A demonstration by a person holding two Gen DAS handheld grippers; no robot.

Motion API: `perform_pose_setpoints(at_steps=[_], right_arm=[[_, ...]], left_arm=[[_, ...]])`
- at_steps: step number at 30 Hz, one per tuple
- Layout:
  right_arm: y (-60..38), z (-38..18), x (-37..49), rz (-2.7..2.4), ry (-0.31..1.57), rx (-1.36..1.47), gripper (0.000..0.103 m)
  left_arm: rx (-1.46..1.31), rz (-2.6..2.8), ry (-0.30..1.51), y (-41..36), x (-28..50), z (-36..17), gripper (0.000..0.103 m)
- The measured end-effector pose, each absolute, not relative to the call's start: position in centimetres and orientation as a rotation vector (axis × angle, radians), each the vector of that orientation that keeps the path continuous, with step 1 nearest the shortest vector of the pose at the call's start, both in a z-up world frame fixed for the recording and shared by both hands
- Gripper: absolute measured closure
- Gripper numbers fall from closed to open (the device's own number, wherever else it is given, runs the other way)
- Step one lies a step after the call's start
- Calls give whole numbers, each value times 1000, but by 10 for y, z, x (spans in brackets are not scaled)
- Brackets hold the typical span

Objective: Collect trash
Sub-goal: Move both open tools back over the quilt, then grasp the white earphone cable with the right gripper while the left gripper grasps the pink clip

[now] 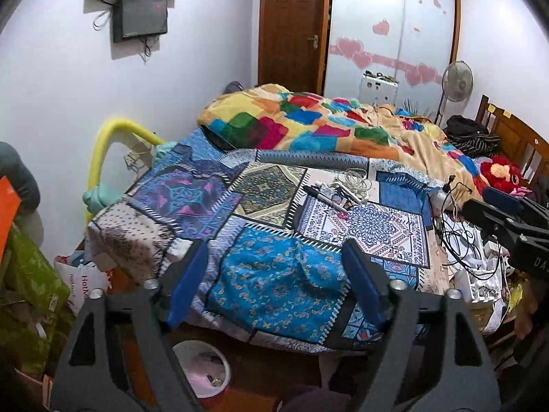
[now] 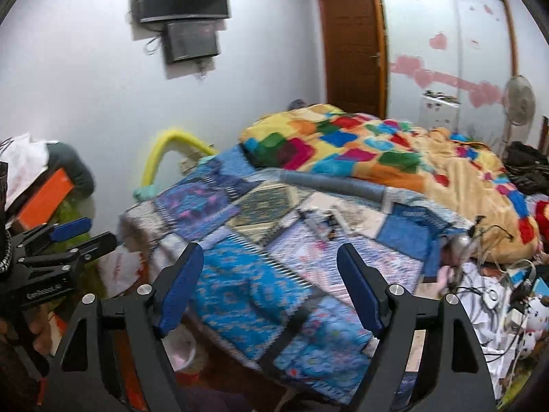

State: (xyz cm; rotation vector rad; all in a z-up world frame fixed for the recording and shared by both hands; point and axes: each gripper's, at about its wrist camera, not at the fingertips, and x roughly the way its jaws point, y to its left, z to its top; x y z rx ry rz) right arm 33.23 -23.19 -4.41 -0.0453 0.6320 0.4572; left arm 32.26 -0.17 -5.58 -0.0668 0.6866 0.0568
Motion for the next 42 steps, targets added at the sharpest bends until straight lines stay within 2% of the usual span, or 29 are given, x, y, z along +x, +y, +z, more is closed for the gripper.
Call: perform_pose_setpoints(at_steps=[14, 27, 36, 41, 42], right_arm=[[-271, -88, 407, 351, 711, -31, 26], [-278, -144, 497, 308, 758, -12, 26], [-267, -194, 589, 412, 895, 73, 26], [-251, -219, 629, 408, 939, 63, 35], [-247, -225, 635, 408, 951, 64, 39]], left_arm=[[-102, -25, 802, -35, 437, -117, 19], [-63, -125, 909, -78, 539, -201, 19], [-20, -159, 961, -97, 592, -253, 19], [-20, -194, 951, -104, 604, -264, 20], [-19, -200, 949, -106, 606, -266, 22]])
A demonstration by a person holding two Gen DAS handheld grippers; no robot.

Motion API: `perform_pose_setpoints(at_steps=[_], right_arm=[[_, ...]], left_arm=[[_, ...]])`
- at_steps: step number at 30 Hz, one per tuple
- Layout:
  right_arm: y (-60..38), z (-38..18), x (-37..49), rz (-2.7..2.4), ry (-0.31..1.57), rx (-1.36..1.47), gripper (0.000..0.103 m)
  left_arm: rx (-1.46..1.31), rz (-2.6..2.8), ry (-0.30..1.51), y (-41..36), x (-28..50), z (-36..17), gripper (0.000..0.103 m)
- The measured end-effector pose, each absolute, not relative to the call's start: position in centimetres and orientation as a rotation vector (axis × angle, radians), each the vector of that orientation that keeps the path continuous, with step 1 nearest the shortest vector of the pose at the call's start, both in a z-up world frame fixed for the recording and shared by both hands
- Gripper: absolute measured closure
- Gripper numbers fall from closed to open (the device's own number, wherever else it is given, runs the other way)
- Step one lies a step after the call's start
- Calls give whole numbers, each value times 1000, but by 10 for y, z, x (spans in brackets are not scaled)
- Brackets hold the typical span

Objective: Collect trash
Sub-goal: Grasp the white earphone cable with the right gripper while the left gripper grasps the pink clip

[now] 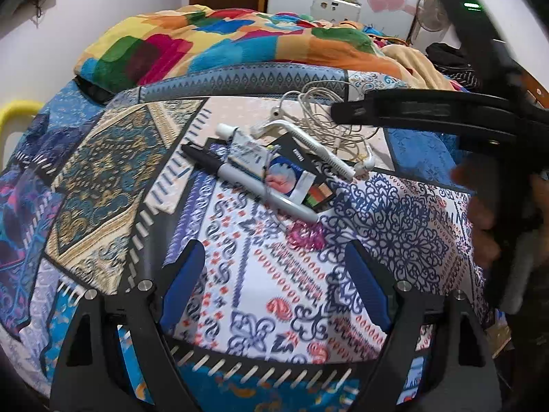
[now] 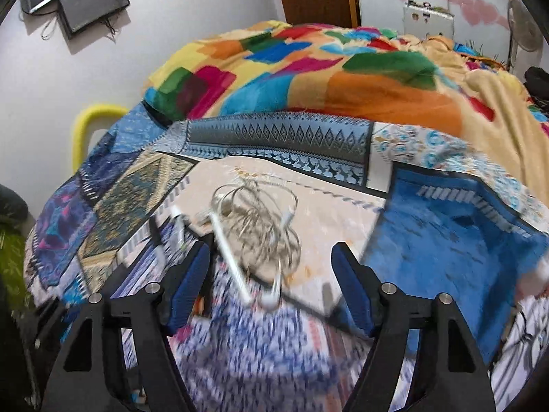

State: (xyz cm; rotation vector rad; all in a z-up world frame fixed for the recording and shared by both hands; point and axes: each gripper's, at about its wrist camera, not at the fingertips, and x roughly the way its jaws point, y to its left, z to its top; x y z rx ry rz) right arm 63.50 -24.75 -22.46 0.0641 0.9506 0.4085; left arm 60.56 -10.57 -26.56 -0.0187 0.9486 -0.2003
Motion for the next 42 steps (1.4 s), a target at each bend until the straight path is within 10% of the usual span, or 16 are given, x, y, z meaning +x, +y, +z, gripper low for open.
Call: perform_pose_setpoints(at_steps=[10, 14, 42], right_arm=[[-240, -245, 641, 369, 1003, -1, 92], [-255, -238, 627, 336, 1006, 38, 95], [-273, -103, 481, 340, 825, 104, 95]], left_arm=[[15, -244, 947, -119, 619, -277, 54], [31, -260, 941, -126, 618, -276, 78], [-105, -179, 804, -79, 491, -128, 78]])
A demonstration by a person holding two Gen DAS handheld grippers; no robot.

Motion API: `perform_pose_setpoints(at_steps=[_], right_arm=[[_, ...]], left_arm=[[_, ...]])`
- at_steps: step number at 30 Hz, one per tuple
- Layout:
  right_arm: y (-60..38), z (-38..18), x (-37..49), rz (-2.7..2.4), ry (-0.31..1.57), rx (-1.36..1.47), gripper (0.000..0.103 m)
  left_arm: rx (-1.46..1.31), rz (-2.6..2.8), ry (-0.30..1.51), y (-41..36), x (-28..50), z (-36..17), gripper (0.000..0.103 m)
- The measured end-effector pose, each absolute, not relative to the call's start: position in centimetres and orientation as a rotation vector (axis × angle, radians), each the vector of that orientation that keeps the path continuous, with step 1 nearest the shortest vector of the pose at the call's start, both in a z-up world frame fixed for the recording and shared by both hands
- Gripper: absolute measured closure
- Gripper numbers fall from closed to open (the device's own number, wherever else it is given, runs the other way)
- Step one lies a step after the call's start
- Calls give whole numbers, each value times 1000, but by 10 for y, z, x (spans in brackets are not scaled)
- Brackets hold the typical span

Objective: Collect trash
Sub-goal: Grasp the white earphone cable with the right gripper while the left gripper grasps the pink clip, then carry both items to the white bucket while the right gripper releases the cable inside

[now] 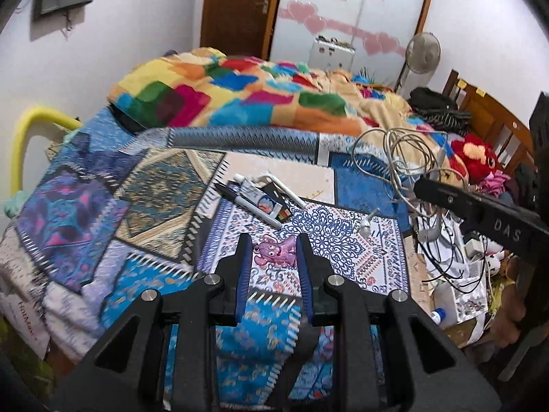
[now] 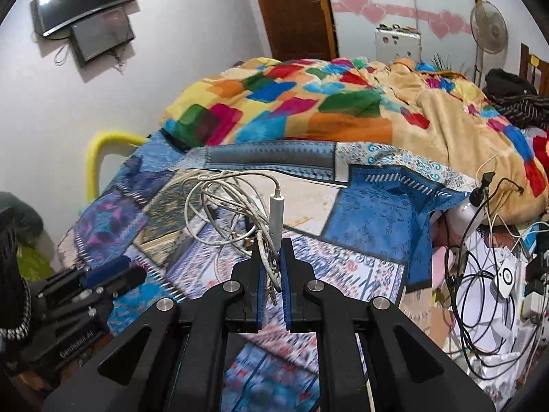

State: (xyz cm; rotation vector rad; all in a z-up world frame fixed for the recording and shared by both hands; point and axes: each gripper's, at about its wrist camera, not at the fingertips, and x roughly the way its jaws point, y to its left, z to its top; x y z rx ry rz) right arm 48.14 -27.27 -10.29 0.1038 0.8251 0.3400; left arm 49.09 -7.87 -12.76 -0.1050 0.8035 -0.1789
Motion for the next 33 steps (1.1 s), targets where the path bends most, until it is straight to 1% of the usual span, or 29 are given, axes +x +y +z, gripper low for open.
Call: perform_pose_setpoints(at_steps=[10, 16, 24, 33], right_arm=[[-237, -61, 414, 428, 764, 74, 95], [-212, -43, 380, 483, 730, 51, 95], [-171, -30, 340, 561, 713, 15, 95], [-109, -36, 303, 655, 731, -40, 95]], left_arm=[[-110, -98, 717, -37, 410, -77, 78], [-132, -37, 672, -2, 360, -57, 78], [-147, 55, 626, 48, 301, -45, 78], [-164, 155, 603, 113, 245, -43, 78]])
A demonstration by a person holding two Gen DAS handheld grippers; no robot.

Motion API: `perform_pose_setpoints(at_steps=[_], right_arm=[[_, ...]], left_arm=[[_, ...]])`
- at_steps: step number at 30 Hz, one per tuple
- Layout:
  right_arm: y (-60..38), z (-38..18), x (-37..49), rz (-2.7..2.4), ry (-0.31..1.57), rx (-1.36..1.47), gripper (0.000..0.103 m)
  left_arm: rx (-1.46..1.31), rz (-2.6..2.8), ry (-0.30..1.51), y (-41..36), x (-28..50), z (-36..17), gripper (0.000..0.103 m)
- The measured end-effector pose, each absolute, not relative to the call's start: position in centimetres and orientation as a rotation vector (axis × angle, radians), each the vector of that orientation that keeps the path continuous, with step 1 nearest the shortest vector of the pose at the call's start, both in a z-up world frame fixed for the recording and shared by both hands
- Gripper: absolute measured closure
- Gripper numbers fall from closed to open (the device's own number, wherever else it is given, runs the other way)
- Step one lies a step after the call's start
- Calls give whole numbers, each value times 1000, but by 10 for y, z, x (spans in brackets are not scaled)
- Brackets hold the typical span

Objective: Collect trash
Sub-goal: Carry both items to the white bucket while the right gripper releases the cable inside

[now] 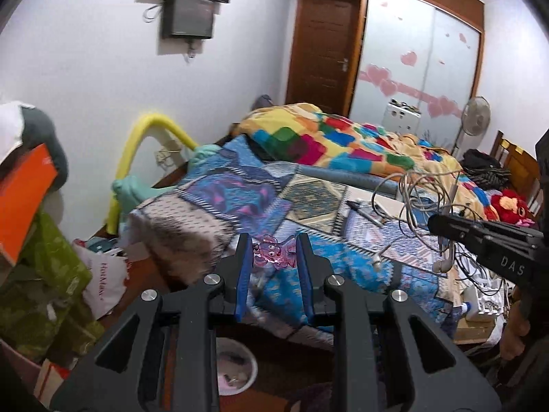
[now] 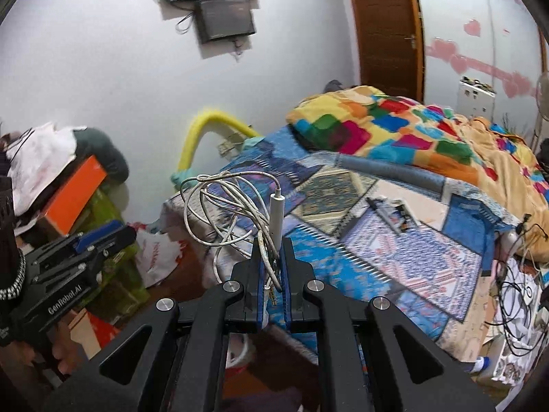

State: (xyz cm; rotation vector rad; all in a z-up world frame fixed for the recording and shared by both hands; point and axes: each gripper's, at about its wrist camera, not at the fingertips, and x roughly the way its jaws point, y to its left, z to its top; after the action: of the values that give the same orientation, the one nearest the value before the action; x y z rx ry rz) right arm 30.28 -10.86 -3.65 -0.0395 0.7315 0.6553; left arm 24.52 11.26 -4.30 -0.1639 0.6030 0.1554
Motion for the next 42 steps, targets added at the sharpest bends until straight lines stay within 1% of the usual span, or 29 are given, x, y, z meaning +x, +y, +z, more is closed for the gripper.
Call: perform_pose_setpoints(at_steps=[8, 14, 23, 33, 38, 42], right_arm=[[-52, -53, 282, 734, 778, -99, 95], [-10, -80, 271, 787, 850, -148, 95], [44, -151, 266, 817, 1013, -265, 95], [91, -255, 275, 838, 1265, -399, 95], [108, -296, 280, 823, 1367, -435, 95], [121, -313, 288, 826, 1428, -446, 94]], left_arm=[[-185, 240, 641, 168, 210, -59, 78], [-233, 286, 719, 203, 183, -97, 78], [-340, 305, 888, 231, 172, -177, 78], [-458, 294, 1076, 235, 182, -264, 78], [-491, 290, 1142, 233, 190, -291, 78], [-487, 283, 1181, 232, 197, -304, 78]])
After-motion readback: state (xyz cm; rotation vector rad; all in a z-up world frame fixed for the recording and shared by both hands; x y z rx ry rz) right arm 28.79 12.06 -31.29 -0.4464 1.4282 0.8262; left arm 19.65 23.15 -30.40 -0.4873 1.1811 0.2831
